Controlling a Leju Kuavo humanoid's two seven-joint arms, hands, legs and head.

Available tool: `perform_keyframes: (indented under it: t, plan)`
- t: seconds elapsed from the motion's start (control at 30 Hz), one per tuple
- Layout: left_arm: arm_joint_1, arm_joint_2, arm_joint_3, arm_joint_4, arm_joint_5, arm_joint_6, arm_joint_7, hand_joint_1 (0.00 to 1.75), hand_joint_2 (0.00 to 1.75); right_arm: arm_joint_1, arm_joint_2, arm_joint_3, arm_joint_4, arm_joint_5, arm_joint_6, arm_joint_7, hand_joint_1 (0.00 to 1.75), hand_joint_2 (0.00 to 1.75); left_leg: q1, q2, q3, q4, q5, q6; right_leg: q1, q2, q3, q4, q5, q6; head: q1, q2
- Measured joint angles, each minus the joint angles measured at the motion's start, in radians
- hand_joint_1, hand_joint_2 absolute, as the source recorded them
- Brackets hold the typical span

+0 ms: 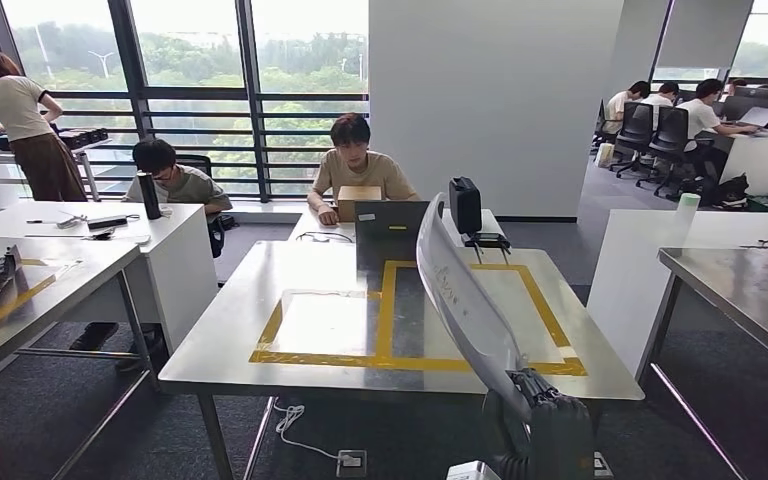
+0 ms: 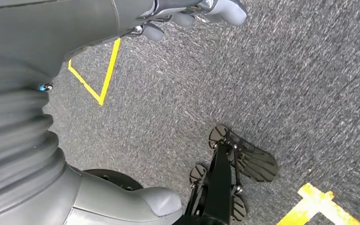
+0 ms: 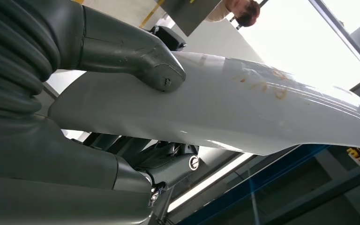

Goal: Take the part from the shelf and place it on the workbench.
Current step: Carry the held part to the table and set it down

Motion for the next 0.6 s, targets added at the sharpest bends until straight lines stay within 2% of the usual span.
perform_keyframes:
  t: [0.13, 0.2, 0.23, 0.3, 0.37, 0.4, 0.43, 0.47, 0.53, 0.57, 0.6]
  plan:
    - [0.0, 0.002, -0.005, 0.0, -0.007, -0.004, 0.0, 0.0, 1.75, 0.006, 0.0, 0.0, 0.002, -0.003, -0.008, -0.003, 1.75, 1.75, -0.006, 0.0, -0.003, 0.003, -0.001, 0.011, -0.006, -0.001, 0.0, -0.002, 0.003, 0.011, 0.0, 0.0]
    - [0.0, 0.002, -0.007, 0.0, -0.01, -0.005, 0.0, 0.0, 1.75, 0.007, 0.0, 0.0, 0.002, -0.004, -0.01, -0.005, 1.75, 1.75, -0.003, 0.0, -0.002, -0.004, 0.005, 0.019, -0.007, 0.0, 0.0, 0.0, 0.001, 0.018, 0.0, 0.0]
    - [-0.001, 0.002, -0.007, 0.0, -0.01, -0.006, 0.0, 0.0, 1.75, 0.008, 0.0, 0.0, 0.002, -0.004, -0.011, -0.006, 1.75, 1.75, 0.001, 0.0, 0.0, -0.009, 0.008, 0.023, -0.007, 0.003, -0.006, 0.014, -0.011, 0.02, 0.0, 0.0]
    - [-0.002, 0.002, -0.007, 0.0, -0.01, -0.006, 0.0, 0.0, 1.75, 0.01, 0.0, 0.0, 0.003, -0.005, -0.014, -0.008, 1.75, 1.75, 0.006, 0.001, 0.0, -0.016, 0.013, 0.03, -0.008, 0.009, -0.047, 0.104, -0.066, 0.024, 0.001, 0.0]
    - [-0.002, 0.002, -0.008, 0.0, -0.011, -0.006, 0.001, 0.0, 1.75, 0.014, 0.0, 0.0, 0.004, -0.005, -0.014, -0.009, 1.75, 1.75, 0.006, 0.001, -0.004, -0.015, 0.013, 0.032, -0.009, 0.011, -0.112, 0.239, -0.126, 0.026, 0.001, 0.0]
    - [-0.002, 0.002, -0.008, 0.0, -0.011, -0.006, 0.001, 0.0, 1.75, 0.017, 0.0, 0.0, 0.006, -0.005, -0.014, -0.008, 1.75, 1.75, 0.006, 0.0, -0.005, -0.014, 0.013, 0.031, -0.01, 0.011, -0.132, 0.278, -0.134, 0.027, 0.001, 0.0]
    - [-0.001, 0.002, -0.008, 0.0, -0.011, -0.006, 0.001, 0.0, 1.75, 0.019, 0.0, 0.0, 0.007, -0.006, -0.015, -0.008, 1.75, 1.75, 0.007, -0.002, -0.005, -0.013, 0.012, 0.029, -0.011, 0.011, -0.134, 0.281, -0.123, 0.027, 0.001, 0.0]
    - [-0.001, 0.002, -0.008, 0.0, -0.011, -0.007, 0.002, 0.0, 1.75, 0.02, 0.0, 0.0, 0.008, -0.006, -0.015, -0.009, 1.75, 1.75, 0.009, -0.003, -0.005, -0.011, 0.011, 0.026, -0.013, 0.011, -0.114, 0.241, -0.095, 0.027, 0.001, 0.0]
    - [-0.001, 0.001, -0.008, 0.0, -0.011, -0.006, 0.002, 0.0, 1.75, 0.02, 0.0, 0.0, 0.009, -0.006, -0.015, -0.009, 1.75, 1.75, 0.01, -0.006, -0.005, -0.004, 0.007, 0.014, -0.014, 0.012, -0.045, 0.103, -0.034, 0.026, 0.001, 0.0]
    - [-0.002, 0.002, -0.008, 0.0, -0.011, -0.006, 0.002, 0.0, 1.75, 0.02, 0.0, 0.0, 0.009, -0.006, -0.016, -0.01, 1.75, 1.75, 0.01, -0.007, -0.006, -0.001, 0.004, 0.007, -0.014, 0.013, -0.019, 0.05, -0.018, 0.022, 0.001, 0.0]
    - [-0.002, 0.002, -0.008, 0.0, -0.011, -0.005, 0.002, 0.0, 1.75, 0.02, 0.0, 0.0, 0.01, -0.006, -0.017, -0.011, 1.75, 1.75, 0.009, -0.007, -0.006, 0.0, 0.002, 0.0, -0.012, 0.015, -0.007, 0.023, -0.015, 0.017, 0.0, 0.0]
